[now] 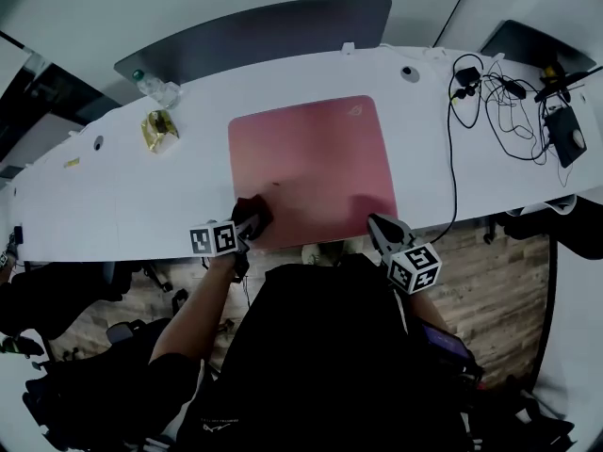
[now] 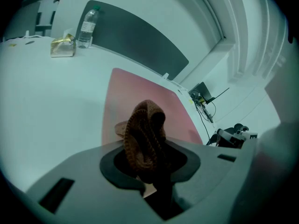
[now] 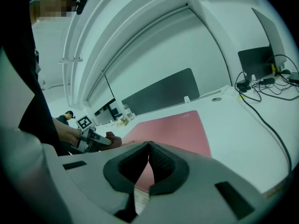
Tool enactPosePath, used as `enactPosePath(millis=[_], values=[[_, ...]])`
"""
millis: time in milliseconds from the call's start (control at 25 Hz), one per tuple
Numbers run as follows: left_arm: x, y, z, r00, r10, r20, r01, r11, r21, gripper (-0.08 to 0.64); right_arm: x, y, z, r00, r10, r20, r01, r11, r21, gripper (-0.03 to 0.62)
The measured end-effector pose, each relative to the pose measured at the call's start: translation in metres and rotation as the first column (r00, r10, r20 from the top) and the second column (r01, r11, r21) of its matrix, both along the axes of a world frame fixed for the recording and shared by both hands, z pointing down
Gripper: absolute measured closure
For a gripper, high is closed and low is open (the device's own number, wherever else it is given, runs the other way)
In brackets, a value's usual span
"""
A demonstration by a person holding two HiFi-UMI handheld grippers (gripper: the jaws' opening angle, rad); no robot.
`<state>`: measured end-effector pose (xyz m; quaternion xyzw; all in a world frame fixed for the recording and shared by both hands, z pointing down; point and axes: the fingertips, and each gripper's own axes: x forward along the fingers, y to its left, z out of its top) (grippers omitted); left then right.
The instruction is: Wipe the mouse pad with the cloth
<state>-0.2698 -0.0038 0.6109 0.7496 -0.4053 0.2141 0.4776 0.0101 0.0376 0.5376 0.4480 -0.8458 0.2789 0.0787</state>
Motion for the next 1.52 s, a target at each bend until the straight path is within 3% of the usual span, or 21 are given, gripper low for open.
enactPosePath(millis=[640, 1080, 1520], values=[[0.180, -0.047, -0.010, 0.980, 0.185, -0.070, -0.182, 0.983, 0.035, 0.449, 0.061, -0.029, -0.001, 1.000, 0.006, 0.027, -0.007, 1.000, 0.018, 0.566], [0.285, -0.082, -0.005, 0.944, 0.317, -0.089, -0.313, 0.948, 0.052, 0.448, 0.084, -0.051, 0.006, 0.998, -0.040, 0.043, 0.041, 0.999, -0.009, 0.566], [0.341, -0.109, 0.007, 0.926, 0.376, -0.041, -0.374, 0.926, 0.044, 0.448, 0.103, -0.070, 0.006, 0.995, -0.081, 0.052, 0.082, 0.996, -0.015, 0.566]])
